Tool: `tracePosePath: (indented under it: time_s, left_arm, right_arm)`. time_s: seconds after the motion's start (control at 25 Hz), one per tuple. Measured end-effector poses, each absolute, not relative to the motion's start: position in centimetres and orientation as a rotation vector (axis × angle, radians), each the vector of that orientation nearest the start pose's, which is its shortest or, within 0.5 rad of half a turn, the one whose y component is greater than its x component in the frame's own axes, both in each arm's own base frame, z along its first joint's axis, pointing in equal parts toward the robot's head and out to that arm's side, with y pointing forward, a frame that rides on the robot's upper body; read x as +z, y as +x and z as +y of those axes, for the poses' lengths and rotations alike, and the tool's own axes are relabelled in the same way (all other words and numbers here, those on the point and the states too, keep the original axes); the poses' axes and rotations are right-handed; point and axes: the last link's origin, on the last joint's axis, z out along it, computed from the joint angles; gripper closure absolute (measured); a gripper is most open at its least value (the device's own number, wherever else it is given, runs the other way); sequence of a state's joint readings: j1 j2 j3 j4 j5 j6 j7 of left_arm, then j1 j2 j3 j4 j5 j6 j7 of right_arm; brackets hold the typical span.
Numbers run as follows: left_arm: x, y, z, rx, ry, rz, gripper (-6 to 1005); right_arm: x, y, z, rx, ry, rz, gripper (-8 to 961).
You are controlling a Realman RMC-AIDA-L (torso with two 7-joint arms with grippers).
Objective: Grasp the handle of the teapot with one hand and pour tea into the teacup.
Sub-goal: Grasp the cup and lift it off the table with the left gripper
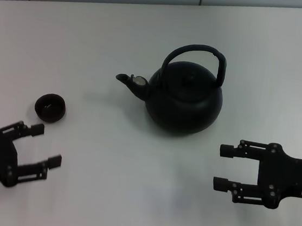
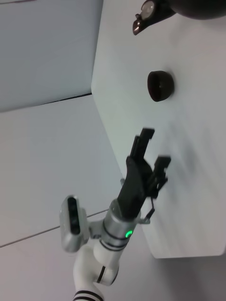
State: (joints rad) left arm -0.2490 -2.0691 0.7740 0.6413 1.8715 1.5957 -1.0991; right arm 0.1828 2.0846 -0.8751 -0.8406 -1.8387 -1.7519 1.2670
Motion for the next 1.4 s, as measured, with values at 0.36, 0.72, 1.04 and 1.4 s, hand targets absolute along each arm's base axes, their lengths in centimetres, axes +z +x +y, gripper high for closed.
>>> tracePosePath:
  time_s: [0.36,0.72,1.04,1.4]
  left_arm:
    - [0.0,-33.9,28.1,-0.617,-2.421,-0.647,139]
    - [-0.5,-34.6,28.9,-0.565,-2.366,-0.694,139]
    - [-1.7,-34.7,29.2,-0.482,-2.410,-0.690,138]
    - [-2.4,-34.0,30.2,-0.474,-2.422,-0.681,138]
  right_arm:
    - [1.4,29.7,23.4,0.802,-2.759,0.540,228]
    - [1.7,29.5,23.6,0.827,-2.747,0.524,228]
    - [1.7,29.3,23.8,0.828,-2.750,0.514,227]
    - [1.7,29.3,23.8,0.831,-2.750,0.517,227]
